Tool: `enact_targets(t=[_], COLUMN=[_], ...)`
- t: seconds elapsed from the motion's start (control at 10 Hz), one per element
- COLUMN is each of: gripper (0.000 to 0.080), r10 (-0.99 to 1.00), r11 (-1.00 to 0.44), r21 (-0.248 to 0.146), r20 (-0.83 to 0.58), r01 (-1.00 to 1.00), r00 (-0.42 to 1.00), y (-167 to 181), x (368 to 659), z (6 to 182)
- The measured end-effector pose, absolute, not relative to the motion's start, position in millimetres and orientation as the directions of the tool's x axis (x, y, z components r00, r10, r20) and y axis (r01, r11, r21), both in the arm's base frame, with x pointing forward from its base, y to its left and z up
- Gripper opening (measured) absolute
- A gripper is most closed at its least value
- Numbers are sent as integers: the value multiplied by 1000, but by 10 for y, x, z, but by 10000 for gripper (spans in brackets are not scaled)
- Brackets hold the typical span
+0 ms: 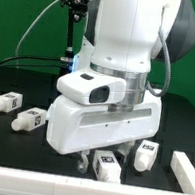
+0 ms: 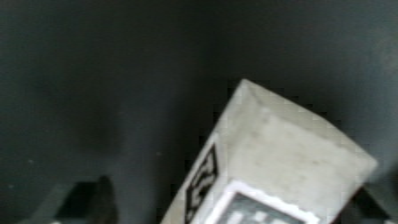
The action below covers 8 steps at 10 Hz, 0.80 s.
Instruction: Assemble square table
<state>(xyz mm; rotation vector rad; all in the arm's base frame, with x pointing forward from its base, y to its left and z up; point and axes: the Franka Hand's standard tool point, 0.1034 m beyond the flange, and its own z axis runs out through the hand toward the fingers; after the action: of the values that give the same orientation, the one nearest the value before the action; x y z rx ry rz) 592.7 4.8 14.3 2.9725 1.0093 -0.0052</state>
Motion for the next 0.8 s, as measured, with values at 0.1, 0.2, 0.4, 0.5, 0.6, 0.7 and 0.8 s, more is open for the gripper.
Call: enact_targets(t=[0.1,0.2,0.4,0.5,0.6,0.7,0.8], gripper=[389,279,281,281,281,281,281], r10=[609,609,678,709,749,769,784], r11=[-794,-793,-735,-705,-663,-639,-620], r21=[1,1,11,11,9,4,16], r20=[-4,-4,0,-12,-22,-32,-23], r01=[609,609,678,709,749,769,784], r00=[794,793,735,705,663,639,621], y=[45,46,-91,-315,-558,-825,-985], x=[5925,5926,5883,5762,5651,5526,5432], z=[141,141,161,225,285,294,237])
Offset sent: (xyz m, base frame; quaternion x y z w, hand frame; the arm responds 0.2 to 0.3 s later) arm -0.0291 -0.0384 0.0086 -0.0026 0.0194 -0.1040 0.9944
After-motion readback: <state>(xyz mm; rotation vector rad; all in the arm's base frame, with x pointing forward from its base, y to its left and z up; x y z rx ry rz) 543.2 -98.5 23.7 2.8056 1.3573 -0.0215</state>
